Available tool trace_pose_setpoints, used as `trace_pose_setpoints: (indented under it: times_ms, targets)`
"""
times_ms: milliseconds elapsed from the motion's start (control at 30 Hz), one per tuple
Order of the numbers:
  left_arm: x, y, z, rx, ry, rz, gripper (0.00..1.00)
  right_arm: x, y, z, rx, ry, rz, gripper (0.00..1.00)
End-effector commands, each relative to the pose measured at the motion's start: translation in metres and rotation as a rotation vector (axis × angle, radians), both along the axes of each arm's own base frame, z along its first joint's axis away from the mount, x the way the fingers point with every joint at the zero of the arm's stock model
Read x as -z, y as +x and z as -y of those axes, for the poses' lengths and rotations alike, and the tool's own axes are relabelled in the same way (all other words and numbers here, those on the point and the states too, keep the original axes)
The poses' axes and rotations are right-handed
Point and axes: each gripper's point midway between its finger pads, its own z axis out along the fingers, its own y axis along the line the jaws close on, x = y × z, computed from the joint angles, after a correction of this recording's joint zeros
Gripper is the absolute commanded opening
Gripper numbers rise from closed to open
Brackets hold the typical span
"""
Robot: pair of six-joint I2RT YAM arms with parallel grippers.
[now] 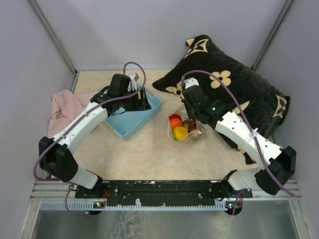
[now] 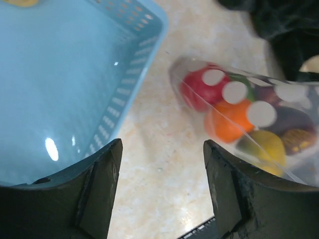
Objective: Place the food in the zip-top bag and seal the zipper
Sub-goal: Pick up the fake fruit from the bin.
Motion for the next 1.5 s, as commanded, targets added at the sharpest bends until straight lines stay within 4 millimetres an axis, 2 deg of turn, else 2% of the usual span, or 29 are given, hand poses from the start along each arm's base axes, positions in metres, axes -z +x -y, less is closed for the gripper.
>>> trace_pose_setpoints:
  times_ms: [0,267,600,1000,1267,1467]
  targets:
    - [0.029,0.034,-0.022,-0.073,0.103,0.028,0.75,-0.041,0.008,-0.012,-0.017,0.116,0.091,0.00]
    - [0.060,0.076,-0.045,-0.144,0.174,0.004,0.88,-0.048,0.012,-0.017,-0.036,0.128,0.107,0.00]
    - [0.096,0.115,-0.079,-0.215,0.232,-0.027,0.96,-0.046,0.014,-0.024,-0.046,0.143,0.096,0.00]
    - [0.128,0.148,-0.083,-0.274,0.243,-0.063,0.98,-0.037,0.012,-0.023,-0.052,0.125,0.070,0.00]
    - [0.127,0.190,-0.085,-0.333,0.245,0.072,0.98,-0.032,0.013,-0.022,-0.058,0.101,0.064,0.00]
    - [0.130,0.204,-0.079,-0.282,0.235,0.178,0.97,-0.033,0.012,-0.018,-0.050,0.085,0.070,0.00]
